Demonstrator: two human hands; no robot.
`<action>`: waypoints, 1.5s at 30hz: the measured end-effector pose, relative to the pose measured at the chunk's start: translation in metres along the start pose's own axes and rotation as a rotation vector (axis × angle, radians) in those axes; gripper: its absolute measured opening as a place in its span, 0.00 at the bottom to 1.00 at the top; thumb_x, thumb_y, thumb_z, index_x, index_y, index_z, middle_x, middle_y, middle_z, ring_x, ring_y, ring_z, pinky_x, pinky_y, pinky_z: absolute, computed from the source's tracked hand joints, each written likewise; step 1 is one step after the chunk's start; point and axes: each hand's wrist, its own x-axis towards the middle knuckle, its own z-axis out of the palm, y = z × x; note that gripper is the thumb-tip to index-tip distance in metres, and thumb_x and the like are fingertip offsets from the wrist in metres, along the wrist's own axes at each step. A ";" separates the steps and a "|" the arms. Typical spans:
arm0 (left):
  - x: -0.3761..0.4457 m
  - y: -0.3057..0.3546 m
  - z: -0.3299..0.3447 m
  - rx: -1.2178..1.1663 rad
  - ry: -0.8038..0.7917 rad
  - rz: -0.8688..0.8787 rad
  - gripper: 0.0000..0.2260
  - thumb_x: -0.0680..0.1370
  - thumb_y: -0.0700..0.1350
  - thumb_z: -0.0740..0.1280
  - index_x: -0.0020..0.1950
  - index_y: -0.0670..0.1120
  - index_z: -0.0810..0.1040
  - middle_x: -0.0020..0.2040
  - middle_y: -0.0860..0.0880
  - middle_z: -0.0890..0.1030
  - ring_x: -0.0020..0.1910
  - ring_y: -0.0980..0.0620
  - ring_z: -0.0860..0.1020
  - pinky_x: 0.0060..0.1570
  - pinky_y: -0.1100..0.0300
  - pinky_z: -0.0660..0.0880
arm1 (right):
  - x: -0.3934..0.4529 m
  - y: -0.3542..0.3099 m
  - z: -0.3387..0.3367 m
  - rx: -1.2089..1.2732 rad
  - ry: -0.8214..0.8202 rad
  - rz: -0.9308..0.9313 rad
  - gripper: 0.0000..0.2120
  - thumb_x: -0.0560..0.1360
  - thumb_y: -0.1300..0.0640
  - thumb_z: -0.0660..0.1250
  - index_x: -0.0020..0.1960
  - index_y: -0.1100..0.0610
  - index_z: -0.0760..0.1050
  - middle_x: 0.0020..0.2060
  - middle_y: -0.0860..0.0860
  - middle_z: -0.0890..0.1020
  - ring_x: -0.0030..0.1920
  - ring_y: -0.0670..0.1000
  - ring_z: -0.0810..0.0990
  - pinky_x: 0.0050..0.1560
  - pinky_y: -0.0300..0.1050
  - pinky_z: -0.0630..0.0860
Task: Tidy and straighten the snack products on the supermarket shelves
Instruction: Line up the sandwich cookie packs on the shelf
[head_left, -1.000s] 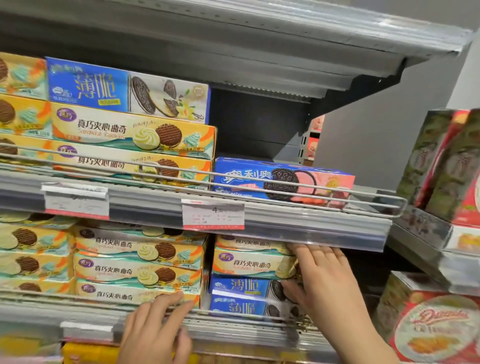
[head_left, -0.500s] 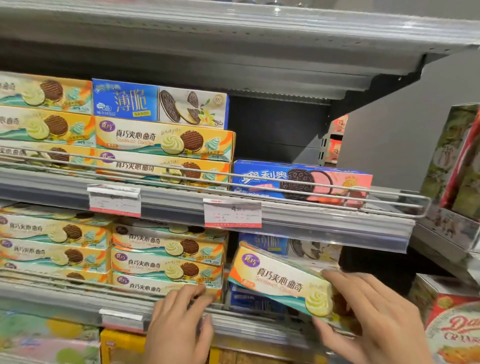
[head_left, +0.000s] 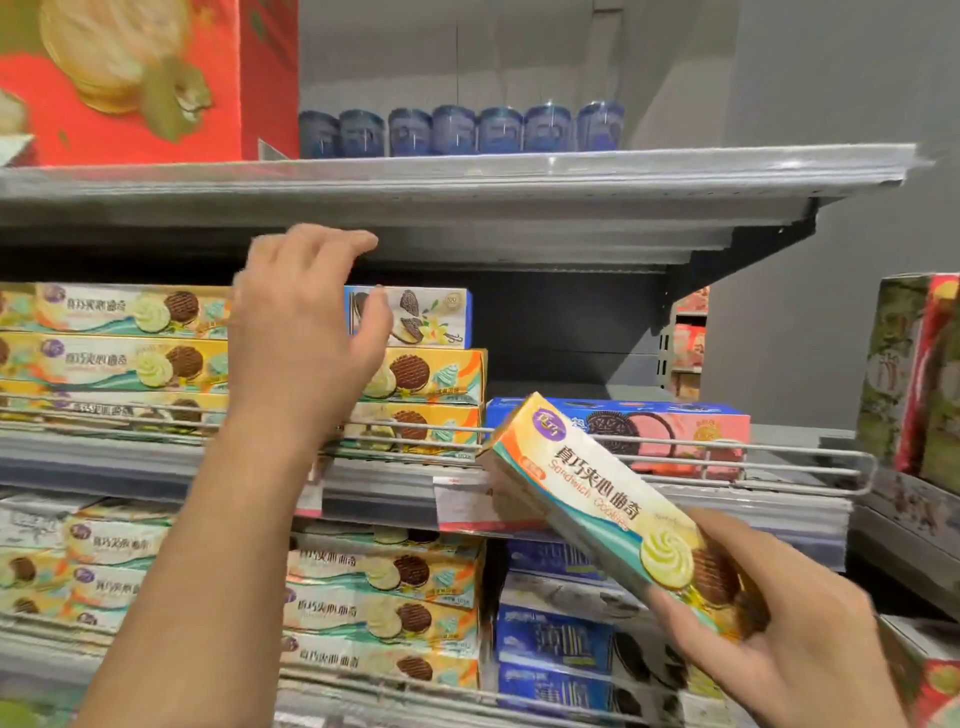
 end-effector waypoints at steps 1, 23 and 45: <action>0.008 -0.001 0.006 0.043 -0.085 0.053 0.21 0.78 0.52 0.61 0.68 0.46 0.76 0.63 0.44 0.78 0.62 0.40 0.73 0.60 0.44 0.71 | 0.013 -0.012 -0.016 0.050 -0.047 -0.028 0.27 0.67 0.35 0.70 0.62 0.45 0.80 0.48 0.38 0.84 0.46 0.41 0.82 0.47 0.37 0.77; 0.010 -0.007 0.015 0.159 -0.367 0.233 0.33 0.71 0.61 0.75 0.73 0.51 0.71 0.65 0.47 0.77 0.63 0.43 0.73 0.62 0.44 0.68 | 0.016 -0.020 -0.022 -0.034 0.036 0.021 0.28 0.67 0.34 0.69 0.61 0.49 0.81 0.48 0.42 0.85 0.42 0.43 0.83 0.43 0.39 0.76; -0.123 -0.032 -0.010 -0.348 -0.473 0.163 0.20 0.67 0.69 0.72 0.50 0.57 0.78 0.78 0.58 0.65 0.79 0.51 0.60 0.70 0.38 0.67 | 0.181 -0.067 0.000 -0.328 -0.002 -0.322 0.30 0.68 0.37 0.70 0.68 0.47 0.77 0.59 0.48 0.84 0.57 0.56 0.80 0.51 0.58 0.80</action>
